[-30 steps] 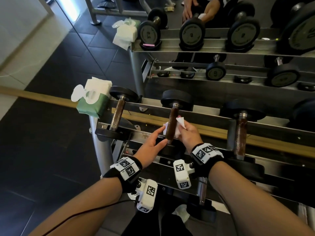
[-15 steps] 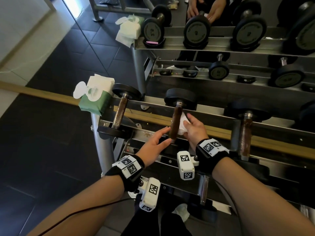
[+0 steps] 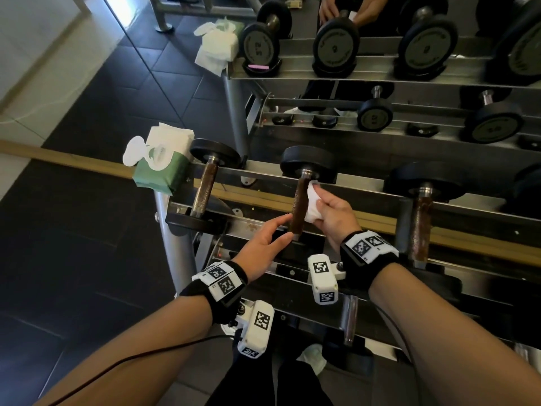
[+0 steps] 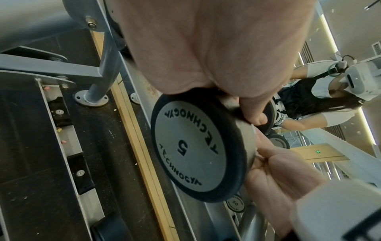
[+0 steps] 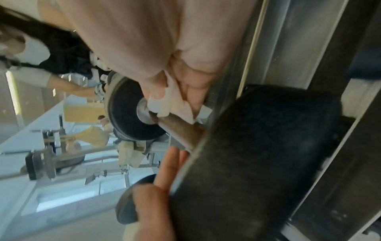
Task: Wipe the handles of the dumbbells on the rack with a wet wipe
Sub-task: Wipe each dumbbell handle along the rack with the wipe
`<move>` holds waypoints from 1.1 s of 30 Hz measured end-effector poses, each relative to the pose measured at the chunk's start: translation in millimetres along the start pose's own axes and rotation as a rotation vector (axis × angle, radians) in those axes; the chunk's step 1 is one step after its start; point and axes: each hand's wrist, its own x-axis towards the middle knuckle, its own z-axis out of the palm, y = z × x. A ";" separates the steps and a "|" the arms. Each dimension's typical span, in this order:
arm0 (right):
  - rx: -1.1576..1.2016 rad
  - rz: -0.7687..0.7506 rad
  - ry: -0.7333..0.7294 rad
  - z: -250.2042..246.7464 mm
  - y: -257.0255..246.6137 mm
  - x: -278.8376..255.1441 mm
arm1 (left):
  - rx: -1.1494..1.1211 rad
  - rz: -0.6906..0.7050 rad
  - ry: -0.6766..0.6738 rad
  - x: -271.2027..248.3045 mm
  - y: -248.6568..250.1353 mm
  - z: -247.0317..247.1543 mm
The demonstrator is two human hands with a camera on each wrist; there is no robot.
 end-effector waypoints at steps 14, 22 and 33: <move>-0.216 -0.079 -0.017 -6.1 -13.5 4.3 | -0.049 -0.050 0.063 -2.4 -7.1 6.0; -0.576 -0.134 -0.290 -23.6 16.5 -28.7 | -0.030 -0.035 0.050 -1.5 -12.3 4.6; -0.365 -0.072 -0.045 -6.7 -12.6 7.6 | 0.049 -0.032 -0.054 0.4 -11.9 -6.0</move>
